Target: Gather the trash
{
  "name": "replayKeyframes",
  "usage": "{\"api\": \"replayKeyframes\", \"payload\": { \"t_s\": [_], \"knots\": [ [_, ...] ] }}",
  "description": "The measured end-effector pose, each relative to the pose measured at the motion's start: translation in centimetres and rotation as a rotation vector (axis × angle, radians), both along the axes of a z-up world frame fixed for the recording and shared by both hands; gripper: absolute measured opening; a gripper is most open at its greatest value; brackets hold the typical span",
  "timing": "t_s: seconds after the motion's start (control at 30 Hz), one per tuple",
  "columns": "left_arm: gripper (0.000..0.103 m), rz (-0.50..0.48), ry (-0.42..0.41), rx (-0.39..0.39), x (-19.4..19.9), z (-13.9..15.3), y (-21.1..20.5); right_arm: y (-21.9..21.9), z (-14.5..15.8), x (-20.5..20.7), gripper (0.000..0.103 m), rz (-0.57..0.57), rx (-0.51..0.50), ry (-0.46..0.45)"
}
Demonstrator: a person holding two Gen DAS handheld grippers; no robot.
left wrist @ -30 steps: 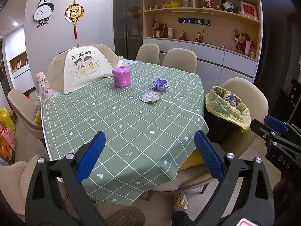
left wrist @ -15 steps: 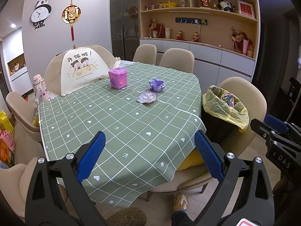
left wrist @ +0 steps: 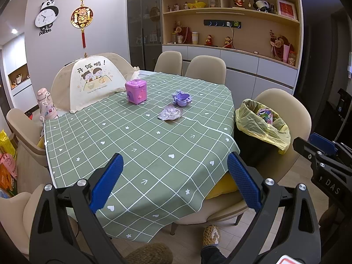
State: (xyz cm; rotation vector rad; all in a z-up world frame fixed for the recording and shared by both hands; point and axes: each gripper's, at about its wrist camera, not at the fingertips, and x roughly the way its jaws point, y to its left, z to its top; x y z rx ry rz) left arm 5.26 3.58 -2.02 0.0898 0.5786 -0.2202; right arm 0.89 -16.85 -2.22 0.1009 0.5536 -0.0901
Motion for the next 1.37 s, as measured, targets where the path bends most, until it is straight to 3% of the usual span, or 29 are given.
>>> {"api": "replayKeyframes", "payload": {
  "t_s": [0.97,1.2,1.27,1.37],
  "knots": [
    [0.091,0.027,0.02,0.007,1.7,0.0,-1.1,-1.7,0.6,0.7,0.049,0.0,0.008,-0.013],
    [0.091,0.078,0.09,-0.005,6.2,-1.9,-0.6,-1.6,-0.9,6.3,0.049,0.065,0.013,0.058],
    [0.091,0.126,0.149,-0.021,9.9,-3.6,0.8,-0.9,-1.8,9.4,0.049,0.111,0.009,0.091],
    [0.091,0.254,0.248,-0.081,15.9,-6.7,4.9,1.4,-4.2,16.9,0.049,0.271,0.013,0.176]
  ]
}}
